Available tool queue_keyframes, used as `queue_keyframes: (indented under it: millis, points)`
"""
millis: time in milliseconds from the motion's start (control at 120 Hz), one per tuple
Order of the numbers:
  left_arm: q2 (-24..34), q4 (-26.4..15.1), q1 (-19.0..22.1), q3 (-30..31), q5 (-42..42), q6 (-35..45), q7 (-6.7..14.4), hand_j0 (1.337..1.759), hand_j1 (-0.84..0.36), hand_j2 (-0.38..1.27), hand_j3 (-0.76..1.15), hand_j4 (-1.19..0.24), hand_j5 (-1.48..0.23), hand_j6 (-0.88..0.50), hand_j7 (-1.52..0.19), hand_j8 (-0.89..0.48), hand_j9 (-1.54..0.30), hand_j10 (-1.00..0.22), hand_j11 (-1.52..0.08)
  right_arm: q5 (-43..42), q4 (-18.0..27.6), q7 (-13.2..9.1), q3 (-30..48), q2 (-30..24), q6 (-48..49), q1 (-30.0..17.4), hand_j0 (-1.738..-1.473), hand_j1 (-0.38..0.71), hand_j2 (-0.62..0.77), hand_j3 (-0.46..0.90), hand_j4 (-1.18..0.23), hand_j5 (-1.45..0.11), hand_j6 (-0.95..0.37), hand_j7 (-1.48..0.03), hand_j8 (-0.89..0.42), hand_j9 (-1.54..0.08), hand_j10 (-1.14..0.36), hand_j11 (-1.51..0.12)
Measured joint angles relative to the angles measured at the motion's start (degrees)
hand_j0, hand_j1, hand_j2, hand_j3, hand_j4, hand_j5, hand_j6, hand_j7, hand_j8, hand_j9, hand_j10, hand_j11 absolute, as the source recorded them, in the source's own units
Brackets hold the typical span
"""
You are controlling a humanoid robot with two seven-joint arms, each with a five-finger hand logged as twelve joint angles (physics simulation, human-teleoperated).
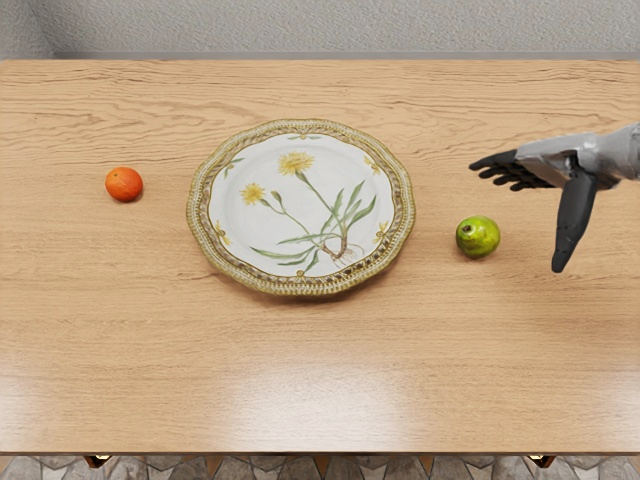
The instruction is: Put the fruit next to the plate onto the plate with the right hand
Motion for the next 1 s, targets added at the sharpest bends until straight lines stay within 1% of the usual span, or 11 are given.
queue_keyframes:
  millis: [75, 158, 225, 350, 492, 625, 717, 1000]
  points:
    - [0.00, 0.00, 0.02, 0.00, 0.00, 0.00, 0.00, 1.658, 0.33, 0.00, 0.00, -0.02, -0.02, -0.02, -0.02, -0.02, -0.02, -0.02, -0.02, -4.25, 1.23, -0.32, -0.24, 2.61, -2.95, -0.02, -1.658, -0.35, 0.00, 0.00, -0.01, 0.00, -0.01, 0.00, -0.01, 0.00, 0.00, 0.00]
    - [0.00, 0.00, 0.00, 0.00, 0.00, 0.00, 0.00, 1.658, 0.33, 0.00, 0.00, -0.02, -0.02, -0.02, -0.02, -0.02, -0.02, -0.02, -0.02, -11.87, 1.81, -0.49, -0.57, 7.86, -9.44, -0.73, -1.658, -0.35, 0.00, 0.00, 0.00, 0.00, -0.01, 0.00, -0.01, 0.00, 0.00, 0.00]
    - [0.00, 0.00, 0.00, 0.00, 0.00, 0.00, 0.00, 1.658, 0.33, 0.00, 0.00, -0.02, -0.02, -0.02, -0.02, -0.02, -0.02, -0.02, -0.02, -15.85, 2.07, -0.56, -0.70, 10.46, -13.96, -1.83, -1.658, -0.35, 0.00, 0.00, 0.00, 0.00, -0.01, 0.00, -0.01, 0.00, 0.00, 0.00]
    - [0.00, 0.00, 0.02, 0.00, 0.00, 0.00, 0.00, 1.658, 0.33, 0.00, 0.00, -0.02, -0.02, -0.02, -0.02, -0.02, -0.02, -0.02, -0.02, -20.99, 2.24, -0.61, -0.80, 12.69, -20.40, -4.99, -1.658, -0.35, 0.00, 0.00, 0.00, 0.00, -0.01, 0.00, 0.00, 0.00, 0.00, 0.00]
    - [0.00, 0.00, 0.00, 0.00, 0.00, 0.00, 0.00, 1.658, 0.33, 0.00, 0.00, -0.02, -0.02, -0.02, -0.02, -0.02, -0.02, -0.02, -0.02, -27.41, 1.71, -0.62, -0.86, 14.77, -24.00, -8.72, -1.658, -0.35, 0.00, 0.00, 0.00, 0.00, -0.01, 0.00, 0.00, 0.00, 0.00, 0.00]
    - [0.00, 0.00, 0.02, 0.00, 0.00, 0.00, 0.00, 1.658, 0.33, 0.00, 0.00, -0.02, -0.02, -0.02, -0.02, -0.02, -0.02, -0.02, -0.02, -33.74, 0.18, -0.63, -0.88, 17.05, -26.62, -12.09, -1.658, -0.34, 0.00, 0.00, -0.01, -0.01, -0.02, -0.01, -0.01, -0.01, -0.01, -0.01]
    - [0.00, 0.00, 0.06, 0.00, 0.00, 0.00, 0.00, 1.658, 0.33, 0.00, 0.00, -0.02, -0.02, -0.02, -0.02, -0.02, -0.02, -0.02, -0.02, -36.92, -0.44, -0.63, -0.89, 18.09, -27.78, -13.76, -1.658, -0.29, -0.01, 0.00, -0.05, -0.06, -0.05, -0.06, -0.05, -0.06, -0.05, -0.06]
    - [0.00, 0.00, 0.05, 0.01, 0.00, 0.00, 0.00, 1.658, 0.33, 0.00, 0.00, -0.02, -0.02, -0.02, -0.02, -0.02, -0.02, -0.02, -0.02, -41.83, -0.81, -0.63, -1.54, 19.91, -31.15, -17.41, -1.658, -0.12, -0.04, 0.00, -0.20, -0.25, -0.20, -0.25, -0.20, -0.25, -0.20, -0.25]
